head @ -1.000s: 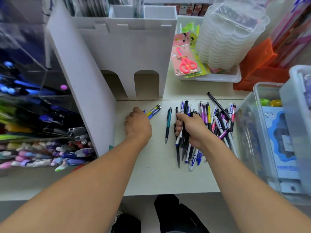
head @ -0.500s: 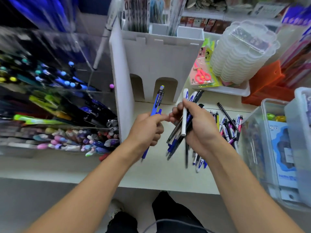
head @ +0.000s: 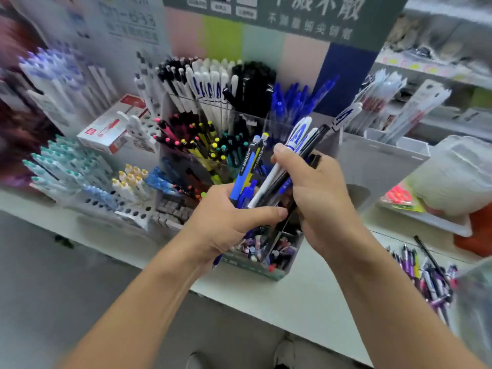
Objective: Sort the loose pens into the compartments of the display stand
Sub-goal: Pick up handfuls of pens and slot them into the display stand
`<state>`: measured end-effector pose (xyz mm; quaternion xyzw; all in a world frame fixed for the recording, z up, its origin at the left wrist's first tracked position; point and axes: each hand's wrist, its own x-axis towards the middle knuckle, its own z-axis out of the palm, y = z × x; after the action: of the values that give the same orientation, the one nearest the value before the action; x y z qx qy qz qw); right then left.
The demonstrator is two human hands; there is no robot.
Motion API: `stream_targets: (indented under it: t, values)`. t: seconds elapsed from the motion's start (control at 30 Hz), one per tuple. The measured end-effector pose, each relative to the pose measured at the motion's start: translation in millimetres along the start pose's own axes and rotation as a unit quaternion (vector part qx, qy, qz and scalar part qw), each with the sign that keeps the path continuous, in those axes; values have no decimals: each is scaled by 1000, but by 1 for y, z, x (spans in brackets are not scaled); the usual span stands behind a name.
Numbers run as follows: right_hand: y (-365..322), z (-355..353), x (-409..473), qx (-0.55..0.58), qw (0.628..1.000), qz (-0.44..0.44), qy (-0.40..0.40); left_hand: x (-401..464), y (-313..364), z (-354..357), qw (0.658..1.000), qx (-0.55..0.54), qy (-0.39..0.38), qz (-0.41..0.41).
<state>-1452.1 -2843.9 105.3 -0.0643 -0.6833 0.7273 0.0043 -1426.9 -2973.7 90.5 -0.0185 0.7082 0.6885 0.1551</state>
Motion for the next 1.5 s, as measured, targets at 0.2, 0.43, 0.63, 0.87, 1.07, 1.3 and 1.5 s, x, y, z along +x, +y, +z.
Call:
stream_targets:
  t: [0.2, 0.43, 0.63, 0.87, 1.07, 1.3, 1.5]
  values:
    - [-4, 28, 22, 17, 999, 30, -11, -1, -5, -42, 997, -34, -60, -40]
    - [-6, 18, 27, -59, 987, 97, -115, 12, 0, -35, 996, -50, -48, -52]
    - [0, -2, 25, -31, 990, 86, -107, 18, -13, -17, 996, -33, -76, -16]
    - [10, -9, 34, -65, 992, 79, -69, 22, -13, -7, 993, -54, -103, -26]
    - [10, -3, 48, -65, 993, 86, -56, 26, -15, -24, 993, -49, -105, -5]
    - [8, 8, 53, -108, 988, 64, -91, 18, -23, -29, 989, -129, -76, -12]
    - [7, 15, 54, -106, 989, 57, -90, 30, -29, -27, 988, -152, 35, -8]
